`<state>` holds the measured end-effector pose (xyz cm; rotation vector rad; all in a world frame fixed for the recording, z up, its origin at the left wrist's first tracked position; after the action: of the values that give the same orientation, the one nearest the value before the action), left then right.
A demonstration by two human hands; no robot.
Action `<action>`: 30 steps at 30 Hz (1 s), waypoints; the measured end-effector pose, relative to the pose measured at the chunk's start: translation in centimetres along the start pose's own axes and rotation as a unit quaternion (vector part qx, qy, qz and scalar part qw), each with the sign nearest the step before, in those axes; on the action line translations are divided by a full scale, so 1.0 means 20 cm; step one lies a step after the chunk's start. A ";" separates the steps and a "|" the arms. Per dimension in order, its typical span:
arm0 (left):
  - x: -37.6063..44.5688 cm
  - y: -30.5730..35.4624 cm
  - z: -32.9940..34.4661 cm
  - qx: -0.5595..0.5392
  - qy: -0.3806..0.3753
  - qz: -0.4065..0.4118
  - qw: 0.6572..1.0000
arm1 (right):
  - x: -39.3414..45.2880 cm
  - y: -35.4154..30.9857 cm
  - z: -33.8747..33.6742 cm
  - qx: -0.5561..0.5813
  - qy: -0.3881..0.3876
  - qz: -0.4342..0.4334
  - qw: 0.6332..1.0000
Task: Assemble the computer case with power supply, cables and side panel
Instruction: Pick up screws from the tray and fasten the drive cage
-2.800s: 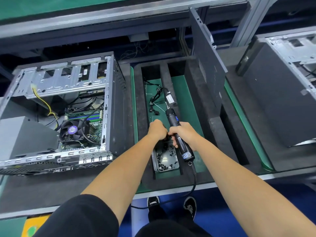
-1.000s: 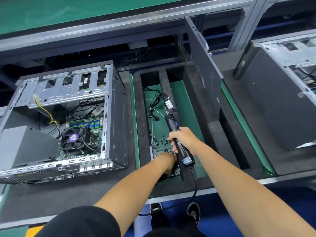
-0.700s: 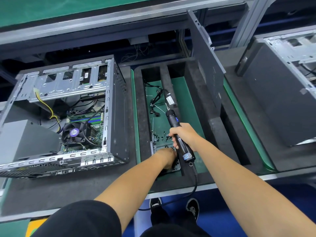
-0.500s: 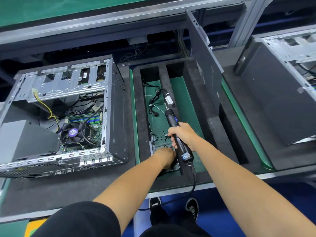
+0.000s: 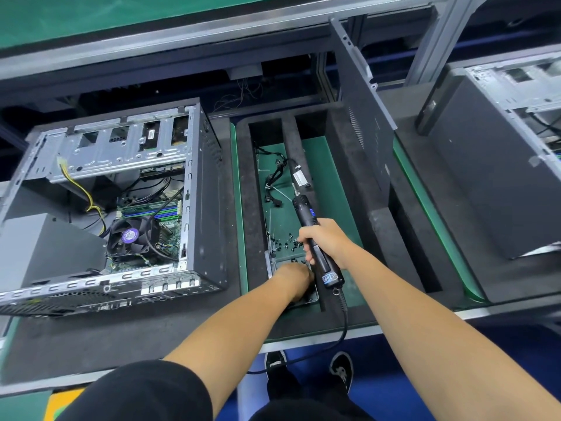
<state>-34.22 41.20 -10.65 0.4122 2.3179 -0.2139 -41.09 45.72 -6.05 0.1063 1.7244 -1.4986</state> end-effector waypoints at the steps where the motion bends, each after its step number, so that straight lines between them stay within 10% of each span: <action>1: -0.01 0.00 0.00 0.008 0.005 0.003 1.000 | 0.00 0.00 0.00 0.002 -0.001 0.001 1.000; 13: -0.03 0.02 -0.01 0.046 0.046 0.028 0.997 | 0.01 0.01 0.00 0.002 -0.001 -0.004 1.000; 30: -0.07 -0.28 -0.22 -0.314 0.143 -0.116 0.931 | -0.01 -0.01 0.01 -0.013 0.006 -0.006 1.000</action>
<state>-38.24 36.85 -6.46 -0.1681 2.5514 0.5026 -41.04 45.64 -5.81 0.0921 1.7565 -1.4873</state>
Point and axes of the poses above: each hand's wrist, its own x-axis towards the middle knuckle, its own z-axis out of the palm, y = z × x, the point moved 7 cm from there along x, towards the middle knuckle
